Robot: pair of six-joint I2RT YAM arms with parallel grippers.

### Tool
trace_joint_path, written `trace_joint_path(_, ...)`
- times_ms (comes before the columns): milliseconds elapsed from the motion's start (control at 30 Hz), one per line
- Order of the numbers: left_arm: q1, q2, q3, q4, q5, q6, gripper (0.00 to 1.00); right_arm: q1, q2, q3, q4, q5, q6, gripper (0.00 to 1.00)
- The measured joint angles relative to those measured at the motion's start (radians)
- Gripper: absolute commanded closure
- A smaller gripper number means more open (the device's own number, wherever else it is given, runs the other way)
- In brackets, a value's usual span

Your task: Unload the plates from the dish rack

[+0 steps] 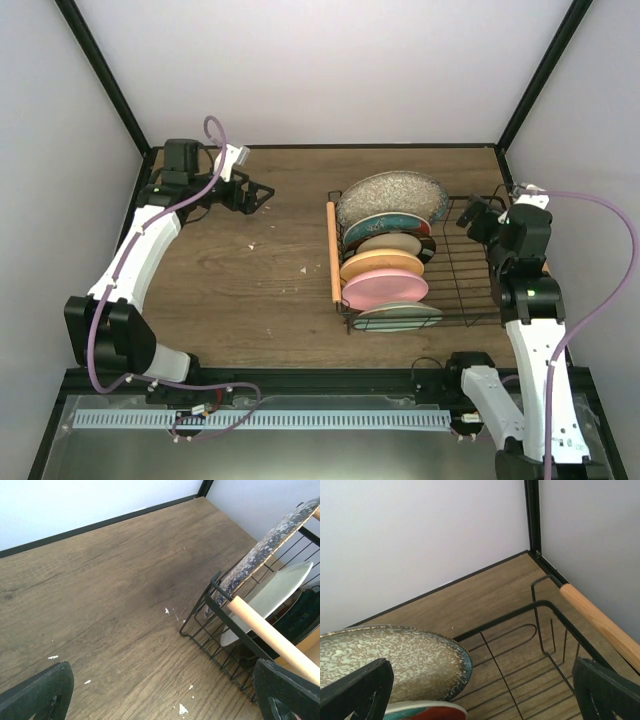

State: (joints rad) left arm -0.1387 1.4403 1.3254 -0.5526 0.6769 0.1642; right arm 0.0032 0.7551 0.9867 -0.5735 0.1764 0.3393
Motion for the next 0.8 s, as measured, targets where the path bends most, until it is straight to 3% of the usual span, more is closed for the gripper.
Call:
trace_joint_path(233, -0.020, -0.003, 0.023, -0.027, 0.010, 0.019, 0.00, 0.000, -0.076, 0.000, -0.036, 0.005, 0.022, 0.00)
trace_joint_path(367, -0.086, -0.003, 0.121, -0.094, 0.013, 0.079, 0.01, 0.000, -0.124, -0.002, 0.000, -0.042, 0.042, 0.00)
trace_joint_path(800, -0.571, -0.004, 0.384, -0.156, 0.016, 0.193, 0.22, 0.004, -0.003, 0.046, 0.051, -0.244, 0.089, 0.00)
